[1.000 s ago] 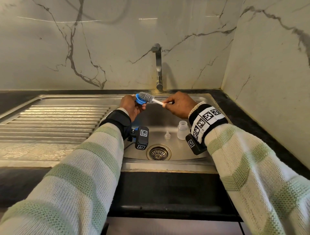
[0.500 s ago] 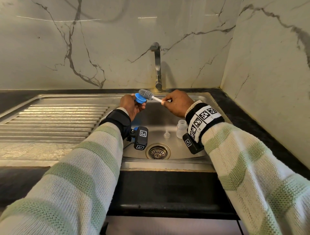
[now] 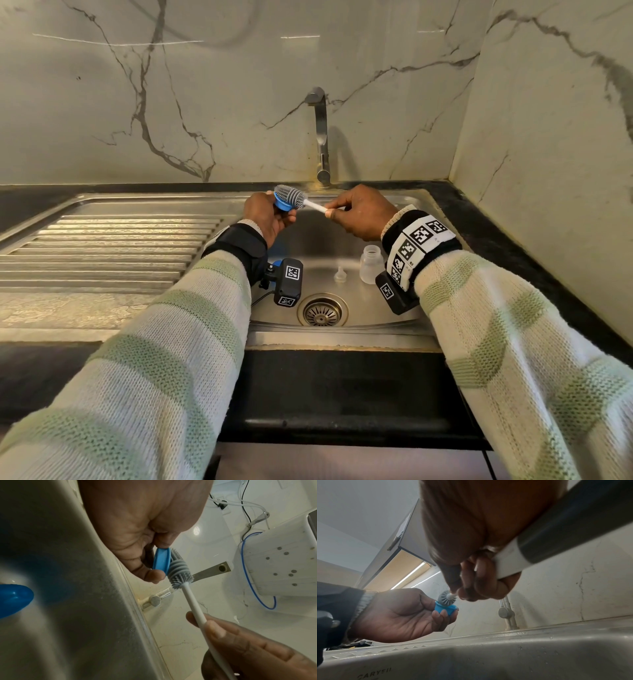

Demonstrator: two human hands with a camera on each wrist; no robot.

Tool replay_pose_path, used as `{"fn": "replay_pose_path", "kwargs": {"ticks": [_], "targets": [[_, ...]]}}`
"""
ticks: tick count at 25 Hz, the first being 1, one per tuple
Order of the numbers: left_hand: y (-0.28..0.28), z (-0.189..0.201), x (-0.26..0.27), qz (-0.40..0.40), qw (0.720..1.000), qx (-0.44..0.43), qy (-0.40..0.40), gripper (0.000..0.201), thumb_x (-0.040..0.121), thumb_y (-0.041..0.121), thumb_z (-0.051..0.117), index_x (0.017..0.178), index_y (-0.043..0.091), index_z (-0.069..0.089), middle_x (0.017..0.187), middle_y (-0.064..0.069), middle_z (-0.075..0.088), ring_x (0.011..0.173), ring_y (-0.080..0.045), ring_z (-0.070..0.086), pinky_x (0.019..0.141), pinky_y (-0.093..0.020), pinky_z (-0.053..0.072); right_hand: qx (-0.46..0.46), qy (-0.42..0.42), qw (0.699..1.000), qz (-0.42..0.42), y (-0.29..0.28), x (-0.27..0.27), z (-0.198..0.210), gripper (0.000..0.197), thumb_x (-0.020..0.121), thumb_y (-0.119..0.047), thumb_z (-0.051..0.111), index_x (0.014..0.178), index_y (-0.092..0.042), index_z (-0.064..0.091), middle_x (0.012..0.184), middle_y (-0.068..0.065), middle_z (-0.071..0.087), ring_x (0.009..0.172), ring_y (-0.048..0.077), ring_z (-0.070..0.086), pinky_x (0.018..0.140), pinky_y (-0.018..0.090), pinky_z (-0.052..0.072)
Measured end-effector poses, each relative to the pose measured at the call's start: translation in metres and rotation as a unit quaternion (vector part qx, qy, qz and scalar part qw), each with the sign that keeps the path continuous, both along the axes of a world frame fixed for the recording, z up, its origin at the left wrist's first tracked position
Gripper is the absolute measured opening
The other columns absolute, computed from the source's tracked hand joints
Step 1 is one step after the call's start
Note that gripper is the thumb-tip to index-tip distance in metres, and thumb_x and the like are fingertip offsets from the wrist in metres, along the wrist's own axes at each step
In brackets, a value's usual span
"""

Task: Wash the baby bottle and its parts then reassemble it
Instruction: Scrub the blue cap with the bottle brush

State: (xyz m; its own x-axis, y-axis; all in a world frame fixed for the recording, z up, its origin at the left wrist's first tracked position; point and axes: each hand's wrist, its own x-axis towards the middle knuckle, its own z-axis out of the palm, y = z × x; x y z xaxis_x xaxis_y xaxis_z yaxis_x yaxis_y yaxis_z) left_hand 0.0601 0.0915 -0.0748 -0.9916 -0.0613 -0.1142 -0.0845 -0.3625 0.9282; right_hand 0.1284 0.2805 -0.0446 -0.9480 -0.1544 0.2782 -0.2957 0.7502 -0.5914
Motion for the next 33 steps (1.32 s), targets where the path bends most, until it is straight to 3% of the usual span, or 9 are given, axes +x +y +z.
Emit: {"fn": "replay_pose_path", "kwargs": {"ticks": [6,8,12,15,18,20,25,29,33], "targets": [[-0.004,0.002,-0.001,0.029,0.999,0.019,0.009,0.037,0.105,0.017,0.027,0.096,0.000,0.058,0.083,-0.015,0.061,0.060,-0.018,0.053,0.045,-0.024,0.047,-0.020,-0.029,0.999,0.008,0.003,0.003,0.001,0.022,0.094,-0.027,0.061,0.113,-0.022,0.072,0.071,-0.003,0.063,0.059,0.013,0.054,0.049,0.023,0.045],[-0.006,0.002,-0.006,0.038,0.999,0.009,0.007,0.036,0.106,0.021,0.028,0.097,0.001,0.056,0.080,-0.015,0.061,0.057,-0.017,0.051,0.045,-0.023,0.046,0.012,-0.026,1.000,-0.008,0.010,0.001,0.002,0.022,0.093,-0.027,0.062,0.110,-0.021,0.074,0.075,-0.001,0.067,0.060,0.012,0.056,0.052,0.022,0.044],[0.000,-0.010,-0.018,0.024,0.977,-0.213,0.017,0.030,0.105,0.026,0.039,0.099,0.002,0.056,0.068,-0.013,0.055,0.046,-0.017,0.050,0.041,-0.022,0.044,0.076,0.017,0.996,-0.053,0.026,-0.006,0.001,0.024,0.092,-0.027,0.062,0.109,-0.016,0.076,0.095,0.005,0.074,0.079,0.017,0.063,0.071,0.024,0.042],[0.005,-0.024,-0.016,-0.038,0.904,-0.417,0.089,0.026,0.101,0.028,0.050,0.104,0.005,0.061,0.067,-0.010,0.058,0.053,-0.020,0.054,0.050,-0.027,0.049,0.074,0.008,0.996,-0.050,0.027,-0.009,-0.003,0.024,0.092,-0.025,0.063,0.109,-0.014,0.076,0.096,0.005,0.074,0.080,0.018,0.064,0.072,0.024,0.044],[0.013,-0.035,-0.014,-0.098,0.843,-0.518,0.110,0.017,0.095,0.032,0.060,0.102,0.017,0.063,0.079,-0.007,0.067,0.063,-0.020,0.062,0.067,-0.032,0.057,0.067,-0.007,0.997,-0.031,0.024,-0.011,-0.012,0.023,0.092,-0.022,0.063,0.108,-0.012,0.075,0.097,0.005,0.074,0.074,0.012,0.062,0.069,0.022,0.044],[0.021,-0.037,-0.020,-0.123,0.787,-0.594,0.113,0.023,0.090,0.036,0.065,0.103,0.017,0.065,0.091,-0.005,0.069,0.080,-0.023,0.067,0.078,-0.033,0.056,0.062,-0.017,0.998,-0.027,0.025,-0.014,-0.018,0.023,0.092,-0.020,0.063,0.109,-0.011,0.075,0.096,0.005,0.074,0.067,0.006,0.058,0.066,0.020,0.043],[0.042,-0.058,-0.033,-0.161,0.646,-0.739,0.099,0.043,0.087,0.038,0.071,0.117,0.008,0.062,0.112,-0.010,0.064,0.105,-0.029,0.063,0.081,-0.033,0.048,0.065,-0.016,0.997,-0.044,0.032,-0.026,-0.027,0.021,0.090,-0.019,0.063,0.102,-0.012,0.078,0.090,0.005,0.075,0.066,0.009,0.060,0.068,0.022,0.044],[0.053,-0.089,-0.052,-0.218,0.583,-0.779,0.077,0.042,0.081,0.036,0.073,0.114,0.011,0.065,0.114,-0.009,0.066,0.105,-0.030,0.065,0.082,-0.033,0.053,0.071,-0.025,0.994,-0.074,0.036,-0.041,-0.035,0.020,0.088,-0.017,0.062,0.095,-0.011,0.079,0.085,0.007,0.075,0.077,0.020,0.068,0.074,0.030,0.057],[0.064,-0.109,-0.065,-0.236,0.533,-0.808,0.081,0.042,0.082,0.036,0.072,0.115,0.011,0.065,0.115,-0.012,0.068,0.104,-0.032,0.066,0.085,-0.037,0.056,0.085,-0.033,0.993,-0.072,0.035,-0.052,-0.043,0.020,0.086,-0.018,0.061,0.092,-0.012,0.080,0.086,0.005,0.075,0.080,0.019,0.068,0.079,0.031,0.057]]}}
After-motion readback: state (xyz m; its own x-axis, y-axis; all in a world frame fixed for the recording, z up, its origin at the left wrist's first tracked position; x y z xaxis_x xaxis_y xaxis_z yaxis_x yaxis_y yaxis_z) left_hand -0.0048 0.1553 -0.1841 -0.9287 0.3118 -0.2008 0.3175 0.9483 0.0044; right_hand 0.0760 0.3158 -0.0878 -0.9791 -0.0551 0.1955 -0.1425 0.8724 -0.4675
